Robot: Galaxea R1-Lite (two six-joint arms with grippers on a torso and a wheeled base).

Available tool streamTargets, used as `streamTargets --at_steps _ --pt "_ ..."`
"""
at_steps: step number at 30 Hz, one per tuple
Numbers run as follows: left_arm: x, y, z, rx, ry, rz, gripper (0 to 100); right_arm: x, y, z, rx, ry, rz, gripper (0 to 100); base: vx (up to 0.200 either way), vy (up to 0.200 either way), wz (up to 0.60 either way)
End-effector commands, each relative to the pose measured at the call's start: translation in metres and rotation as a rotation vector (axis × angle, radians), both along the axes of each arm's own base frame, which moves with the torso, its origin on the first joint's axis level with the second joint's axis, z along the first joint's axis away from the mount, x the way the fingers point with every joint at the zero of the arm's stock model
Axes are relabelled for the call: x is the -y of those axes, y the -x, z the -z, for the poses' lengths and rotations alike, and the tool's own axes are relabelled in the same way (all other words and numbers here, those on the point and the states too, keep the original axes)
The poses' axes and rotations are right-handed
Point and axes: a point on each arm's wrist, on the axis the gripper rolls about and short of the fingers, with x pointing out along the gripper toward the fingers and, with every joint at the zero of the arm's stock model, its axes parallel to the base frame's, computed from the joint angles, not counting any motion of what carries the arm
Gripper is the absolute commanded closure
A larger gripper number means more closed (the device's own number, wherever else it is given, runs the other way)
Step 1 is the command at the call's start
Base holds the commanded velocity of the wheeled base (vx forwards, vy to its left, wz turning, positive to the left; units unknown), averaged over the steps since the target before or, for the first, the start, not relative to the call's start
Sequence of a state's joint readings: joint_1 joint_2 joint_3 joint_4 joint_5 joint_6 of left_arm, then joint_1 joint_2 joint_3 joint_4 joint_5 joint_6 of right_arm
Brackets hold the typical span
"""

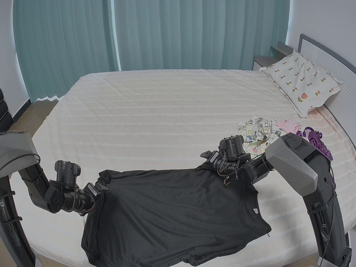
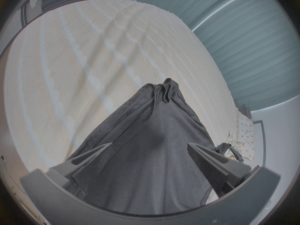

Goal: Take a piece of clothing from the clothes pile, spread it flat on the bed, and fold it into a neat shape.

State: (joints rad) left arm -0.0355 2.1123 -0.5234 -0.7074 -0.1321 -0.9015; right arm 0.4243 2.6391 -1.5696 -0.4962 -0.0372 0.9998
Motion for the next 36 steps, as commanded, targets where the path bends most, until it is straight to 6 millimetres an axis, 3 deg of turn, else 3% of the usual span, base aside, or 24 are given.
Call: streamTargets --at_steps 1,3,8,14,22,31,36 --pt "0.000 0.000 0.001 -0.002 0.000 0.001 0 -0.006 -0.006 0.007 0.010 -0.003 -0.005 0 0.000 0.000 0.00" --pt "0.000 0.000 0.001 -0.002 0.000 0.001 0 -0.009 -0.013 0.006 0.051 -0.032 0.003 0 0.000 0.000 0.00" --pt "0.000 0.000 0.001 -0.002 0.000 -0.001 0 -0.016 -0.025 -0.017 0.231 -0.194 0.050 0 0.000 0.000 0.00" --pt "0.000 0.000 0.001 -0.002 0.000 -0.001 0 -0.002 -0.029 -0.046 0.433 -0.267 0.065 0 0.000 0.000 0.00" --pt "0.000 0.000 0.001 -0.002 0.000 -0.001 0 0.027 -0.025 -0.012 0.377 -0.061 0.048 0 0.000 0.000 0.00" --pt "0.000 0.000 0.001 -0.002 0.000 0.001 0 0.098 -0.016 0.008 0.310 0.222 0.027 0 0.000 0.000 0.00" --pt "0.000 0.000 0.001 -0.002 0.001 0.000 0 0.104 -0.014 0.024 0.273 0.254 0.008 0 0.000 0.000 0.00"
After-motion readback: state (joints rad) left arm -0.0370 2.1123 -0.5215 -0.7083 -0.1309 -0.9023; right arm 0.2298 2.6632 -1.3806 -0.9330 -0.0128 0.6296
